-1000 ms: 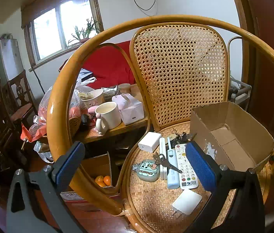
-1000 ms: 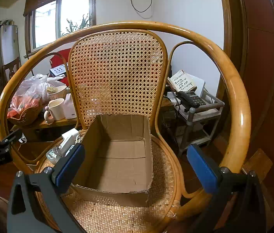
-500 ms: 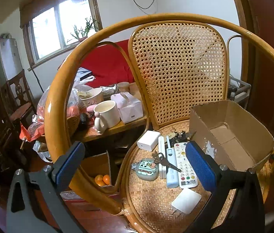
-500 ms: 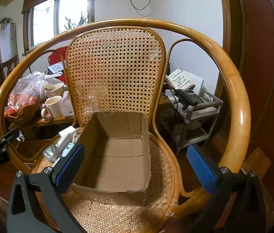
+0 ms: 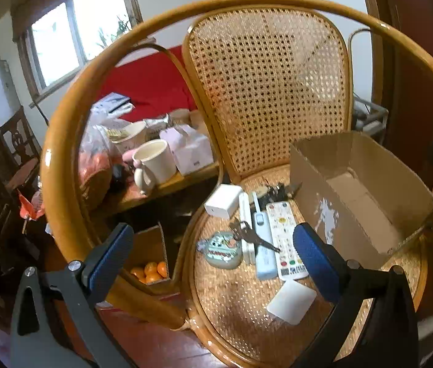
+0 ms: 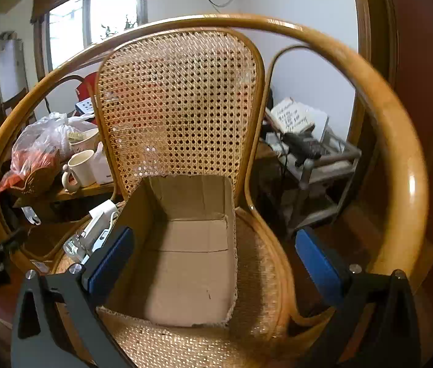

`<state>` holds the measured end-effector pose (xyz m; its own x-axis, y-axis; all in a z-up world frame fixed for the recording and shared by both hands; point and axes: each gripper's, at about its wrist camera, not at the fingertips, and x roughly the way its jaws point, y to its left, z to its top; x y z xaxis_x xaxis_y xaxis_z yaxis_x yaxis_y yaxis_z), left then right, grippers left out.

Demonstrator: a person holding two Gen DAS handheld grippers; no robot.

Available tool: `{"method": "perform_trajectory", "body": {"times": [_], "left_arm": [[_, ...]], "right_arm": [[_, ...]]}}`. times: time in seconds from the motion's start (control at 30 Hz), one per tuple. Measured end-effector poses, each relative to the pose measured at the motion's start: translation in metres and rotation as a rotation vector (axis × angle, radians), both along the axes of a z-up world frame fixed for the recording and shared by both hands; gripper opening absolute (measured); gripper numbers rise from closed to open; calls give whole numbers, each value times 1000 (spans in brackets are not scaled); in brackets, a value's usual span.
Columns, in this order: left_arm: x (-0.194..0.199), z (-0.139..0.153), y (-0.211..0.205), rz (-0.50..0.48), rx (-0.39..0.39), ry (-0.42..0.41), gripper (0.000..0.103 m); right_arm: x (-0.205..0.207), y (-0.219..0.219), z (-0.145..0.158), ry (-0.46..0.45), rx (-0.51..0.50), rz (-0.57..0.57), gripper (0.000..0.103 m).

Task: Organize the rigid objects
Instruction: 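Grasp the white square adapter with the left tool while the right tool grips the box wall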

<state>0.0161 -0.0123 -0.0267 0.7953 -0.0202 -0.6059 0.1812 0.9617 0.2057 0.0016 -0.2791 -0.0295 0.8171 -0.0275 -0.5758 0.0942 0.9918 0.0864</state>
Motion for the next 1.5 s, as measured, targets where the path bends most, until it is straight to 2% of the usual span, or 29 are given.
{"method": "perform_trajectory", "body": {"times": [0.13, 0.37, 0.5, 0.53, 0.6, 0.7, 0.73, 0.8, 0.9, 0.97, 1.03, 1.2, 1.33, 1.5], "left_arm": [[6, -10, -6, -22, 19, 49, 103], [22, -30, -10, -43, 26, 159, 103], [24, -40, -15, -66, 35, 206, 103], [24, -42, -16, -74, 42, 216, 103], [24, -49, -21, -84, 69, 234, 103], [22, -55, -24, -85, 115, 233, 103], [21, -57, -25, -89, 125, 238, 103], [22, -61, -24, -96, 132, 254, 103], [23, -68, -23, -115, 110, 301, 103], [22, -74, -22, -130, 95, 338, 103], [22, -81, -24, -146, 101, 370, 103], [23, -94, -30, -168, 114, 420, 103], [26, -110, -36, -188, 124, 500, 103], [28, -122, -46, -189, 177, 502, 103]], "right_arm": [[14, -5, -8, 35, 49, -16, 103], [36, -11, -27, 115, 54, -43, 102], [48, -13, -43, 192, 39, -44, 86], [50, -13, -46, 216, 41, -44, 74], [54, -16, -54, 269, 58, -63, 58], [58, -25, -65, 311, 141, -85, 52], [59, -25, -68, 320, 144, -80, 44], [60, -23, -71, 331, 120, -75, 37], [63, -21, -76, 358, 129, -58, 34], [65, -20, -81, 379, 113, -59, 26], [67, -18, -85, 390, 86, -69, 10], [68, -20, -86, 374, 55, -87, 6], [69, -19, -85, 375, 42, -99, 6], [69, -17, -85, 376, 24, -90, 6]]}}
